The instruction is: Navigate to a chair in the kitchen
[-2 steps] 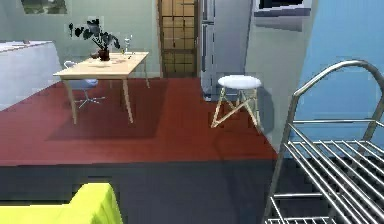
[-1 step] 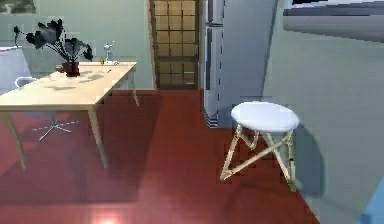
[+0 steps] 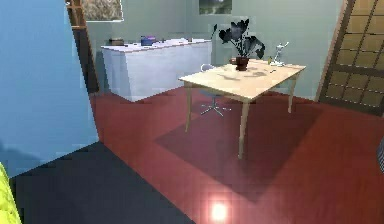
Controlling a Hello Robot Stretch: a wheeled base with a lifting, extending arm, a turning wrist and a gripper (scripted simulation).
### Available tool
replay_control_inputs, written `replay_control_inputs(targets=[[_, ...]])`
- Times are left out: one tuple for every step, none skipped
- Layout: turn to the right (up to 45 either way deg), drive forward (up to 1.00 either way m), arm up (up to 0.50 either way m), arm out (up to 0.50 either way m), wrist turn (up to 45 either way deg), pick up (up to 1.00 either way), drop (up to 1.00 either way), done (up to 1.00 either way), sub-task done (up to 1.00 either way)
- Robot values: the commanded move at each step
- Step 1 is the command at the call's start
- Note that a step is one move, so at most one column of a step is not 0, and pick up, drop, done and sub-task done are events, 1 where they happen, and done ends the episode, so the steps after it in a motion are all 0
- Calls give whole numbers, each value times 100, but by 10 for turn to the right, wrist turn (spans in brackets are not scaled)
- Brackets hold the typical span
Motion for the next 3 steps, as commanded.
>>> replay_control_inputs(targets=[[-120, 0, 0, 0, 0, 0, 0, 0, 0], [0, 100, 0, 0, 0, 0, 0, 0, 0], [0, 100, 0, 0, 0, 0, 0, 0, 0]])
